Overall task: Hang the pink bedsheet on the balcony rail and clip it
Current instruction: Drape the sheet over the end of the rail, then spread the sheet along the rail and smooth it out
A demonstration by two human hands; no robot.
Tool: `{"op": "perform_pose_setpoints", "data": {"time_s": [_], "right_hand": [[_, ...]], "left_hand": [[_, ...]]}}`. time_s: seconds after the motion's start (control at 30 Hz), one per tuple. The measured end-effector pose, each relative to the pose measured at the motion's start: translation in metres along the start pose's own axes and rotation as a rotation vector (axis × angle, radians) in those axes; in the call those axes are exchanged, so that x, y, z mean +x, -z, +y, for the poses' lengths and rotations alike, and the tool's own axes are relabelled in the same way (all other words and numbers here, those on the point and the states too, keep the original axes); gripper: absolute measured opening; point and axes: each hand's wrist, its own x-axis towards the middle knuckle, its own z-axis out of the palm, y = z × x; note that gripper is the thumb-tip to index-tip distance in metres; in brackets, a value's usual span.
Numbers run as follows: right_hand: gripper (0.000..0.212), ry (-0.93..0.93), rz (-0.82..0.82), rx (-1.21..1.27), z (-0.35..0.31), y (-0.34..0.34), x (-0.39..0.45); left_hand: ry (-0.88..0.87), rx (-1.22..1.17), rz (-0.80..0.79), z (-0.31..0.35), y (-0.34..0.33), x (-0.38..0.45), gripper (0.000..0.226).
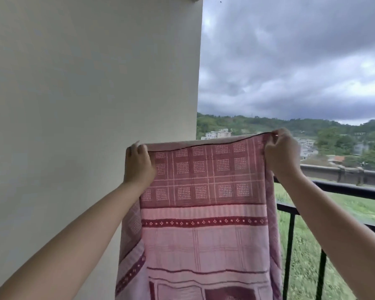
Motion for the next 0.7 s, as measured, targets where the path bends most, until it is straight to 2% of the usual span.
{"op": "perform_pose_setpoints", "data": {"time_s": [0.1, 0.2, 0.27, 0.37, 0.43, 0.57, 0.63, 0.7], "right_hand": [[0.033, 0.169, -0.025, -0.133, -0.014, -0.023, -0.002], [0.074, 0.319, -0.095, -0.529, -0.014, -0.055, 0.007], [0.089, 0.27, -0.117, -0.643, -0.014, -0.066, 0.017], [0.093, 0.207, -0.132, -0.738, -0.013, -0.076, 0.027], [0.091, 0.212, -0.165, -0.805, -0.013, -0.082, 0.03], [0.084, 0.183, -0.205, -0.817, -0.009, -0.094, 0.042], [0.082, 0.181, -0.213, -0.812, -0.006, -0.098, 0.046], [0.081, 0.194, -0.213, -0.827, -0.003, -0.102, 0.048]], "left_hand": [[-0.229, 0.239, -0.009, -0.023, 0.0, 0.045, 0.073], [-0.313, 0.344, 0.001, -0.037, 0.0, 0.09, 0.079], [-0.391, 0.4, 0.023, -0.038, -0.001, 0.109, 0.068], [-0.496, 0.358, 0.071, -0.041, -0.007, 0.121, 0.029], [-0.408, 0.26, 0.023, -0.05, -0.016, 0.121, 0.019], [-0.139, -0.058, -0.113, -0.061, -0.035, 0.125, 0.029], [-0.096, -0.17, -0.161, -0.065, -0.039, 0.128, 0.027], [-0.094, -0.153, -0.265, -0.073, -0.039, 0.127, 0.031]]}}
